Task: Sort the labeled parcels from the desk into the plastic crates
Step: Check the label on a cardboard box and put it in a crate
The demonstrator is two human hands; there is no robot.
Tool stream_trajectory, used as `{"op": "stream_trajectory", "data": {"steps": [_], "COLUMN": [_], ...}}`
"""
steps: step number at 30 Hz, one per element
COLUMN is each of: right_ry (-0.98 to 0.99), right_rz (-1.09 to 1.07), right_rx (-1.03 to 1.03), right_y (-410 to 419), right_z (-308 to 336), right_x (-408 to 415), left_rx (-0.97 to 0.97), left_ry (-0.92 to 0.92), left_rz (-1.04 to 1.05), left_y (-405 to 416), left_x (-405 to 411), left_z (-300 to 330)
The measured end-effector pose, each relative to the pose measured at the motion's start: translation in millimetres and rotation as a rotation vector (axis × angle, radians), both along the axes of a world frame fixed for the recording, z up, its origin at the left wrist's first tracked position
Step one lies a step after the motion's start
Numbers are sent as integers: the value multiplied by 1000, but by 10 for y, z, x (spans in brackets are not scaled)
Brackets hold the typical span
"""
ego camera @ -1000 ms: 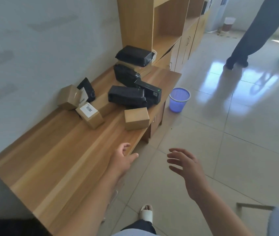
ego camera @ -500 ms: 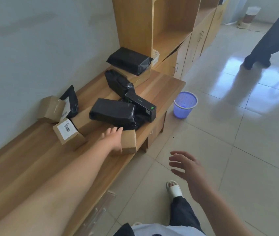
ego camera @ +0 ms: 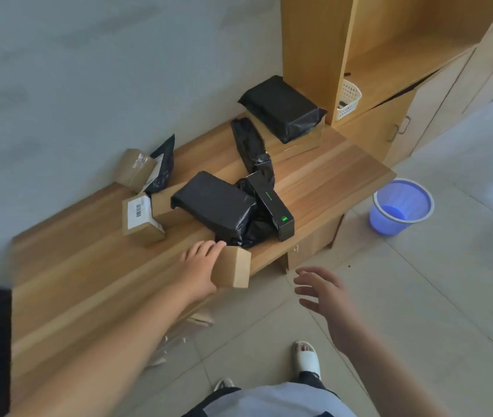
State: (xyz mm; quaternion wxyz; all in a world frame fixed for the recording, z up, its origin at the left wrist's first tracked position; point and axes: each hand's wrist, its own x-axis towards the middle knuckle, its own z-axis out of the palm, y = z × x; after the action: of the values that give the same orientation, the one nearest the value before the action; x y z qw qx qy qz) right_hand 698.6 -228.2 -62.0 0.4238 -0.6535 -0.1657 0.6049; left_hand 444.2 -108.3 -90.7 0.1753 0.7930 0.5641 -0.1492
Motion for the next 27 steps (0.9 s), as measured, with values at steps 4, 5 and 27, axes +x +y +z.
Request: {"op": "stream_trajectory", "data": {"steps": [4,5,27], "right_ry": [62,99,572], "right_rz": [193,247,638], "right_rx": [43,50,268], "right_y": [263,323,-13], "right_z": [-66,-84,655], "right_x": [3,-10,-979], "left_rx": [-194,-257,-192], "left_ry": [-585,-743,-1642], "left_rz": [439,542,919], "left_y": [-359,-461,-1892], "left_x": [-3,-23,-630], "left_z": [463,586,995]}}
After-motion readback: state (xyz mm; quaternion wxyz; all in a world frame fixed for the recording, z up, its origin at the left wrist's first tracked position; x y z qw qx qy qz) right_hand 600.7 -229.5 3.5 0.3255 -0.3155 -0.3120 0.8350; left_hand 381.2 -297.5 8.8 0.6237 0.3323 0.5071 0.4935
